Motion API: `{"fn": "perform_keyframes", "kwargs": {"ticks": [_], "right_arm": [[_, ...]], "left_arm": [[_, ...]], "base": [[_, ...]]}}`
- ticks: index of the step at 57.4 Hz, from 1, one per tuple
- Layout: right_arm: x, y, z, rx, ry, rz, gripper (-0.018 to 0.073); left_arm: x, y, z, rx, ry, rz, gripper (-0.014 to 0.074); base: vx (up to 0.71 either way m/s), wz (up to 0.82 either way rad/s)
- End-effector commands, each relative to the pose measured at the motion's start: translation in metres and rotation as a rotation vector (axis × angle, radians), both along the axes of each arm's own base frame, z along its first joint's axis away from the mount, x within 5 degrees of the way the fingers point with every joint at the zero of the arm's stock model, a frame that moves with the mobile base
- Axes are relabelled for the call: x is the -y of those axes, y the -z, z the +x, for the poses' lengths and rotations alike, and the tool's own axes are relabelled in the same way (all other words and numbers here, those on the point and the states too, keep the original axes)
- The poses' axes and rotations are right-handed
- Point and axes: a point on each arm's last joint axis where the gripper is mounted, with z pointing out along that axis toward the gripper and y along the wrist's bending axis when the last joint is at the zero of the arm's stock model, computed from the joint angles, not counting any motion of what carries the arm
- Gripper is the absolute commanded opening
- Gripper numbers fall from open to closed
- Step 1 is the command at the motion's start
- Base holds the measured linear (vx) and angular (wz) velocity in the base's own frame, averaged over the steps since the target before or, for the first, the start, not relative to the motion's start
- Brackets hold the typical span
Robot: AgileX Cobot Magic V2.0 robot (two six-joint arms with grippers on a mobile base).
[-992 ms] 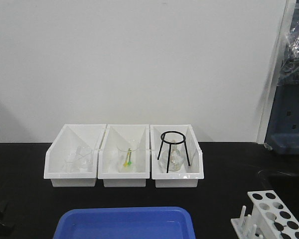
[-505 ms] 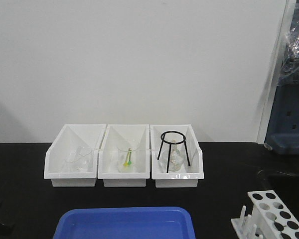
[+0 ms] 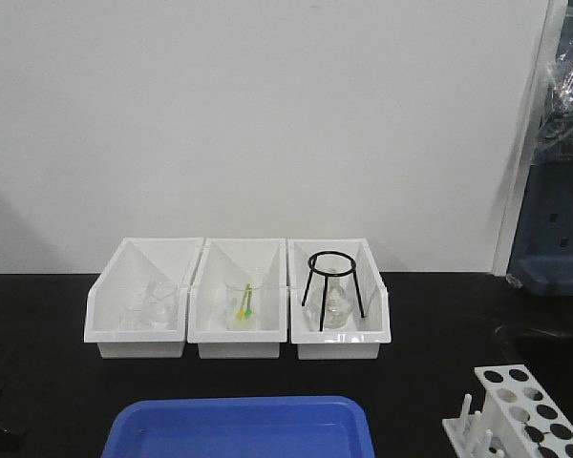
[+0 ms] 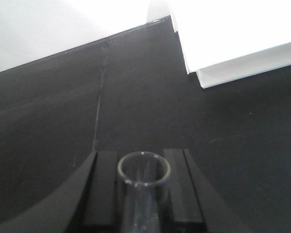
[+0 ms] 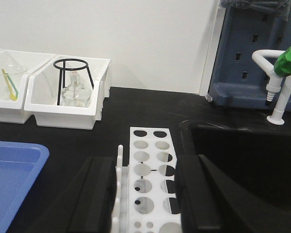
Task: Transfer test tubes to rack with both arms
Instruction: 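Lift the test tube straight up out of the beaker with the left gripper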
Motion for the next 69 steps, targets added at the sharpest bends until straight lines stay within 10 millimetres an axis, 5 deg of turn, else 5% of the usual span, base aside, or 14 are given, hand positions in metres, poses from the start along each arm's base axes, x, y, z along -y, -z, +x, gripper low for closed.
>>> {"fn": "perform_keyframes", "kwargs": {"ticks": [1, 42, 69], "right_arm": [[0.000, -0.018, 0.003, 0.106, -0.004, -0.002, 0.0375], [0.000, -0.019, 0.003, 0.110, -0.004, -0.001, 0.0375], [-0.001, -0.023, 0.003, 0.144, -0.008, 0.004, 0.0375]], "left_arm": [[0.000, -0.031, 0.002, 0.152, -0.005, 0.000, -0.0006], [-0.007, -0.112, -0.038, 0.416, -0.135, -0.138, -0.0006], [0.005, -0.146, -0.059, 0.562, -0.050, -0.506, -0.0006]], "base": [[0.00, 0.00], [0.00, 0.00], [0.00, 0.00]]}}
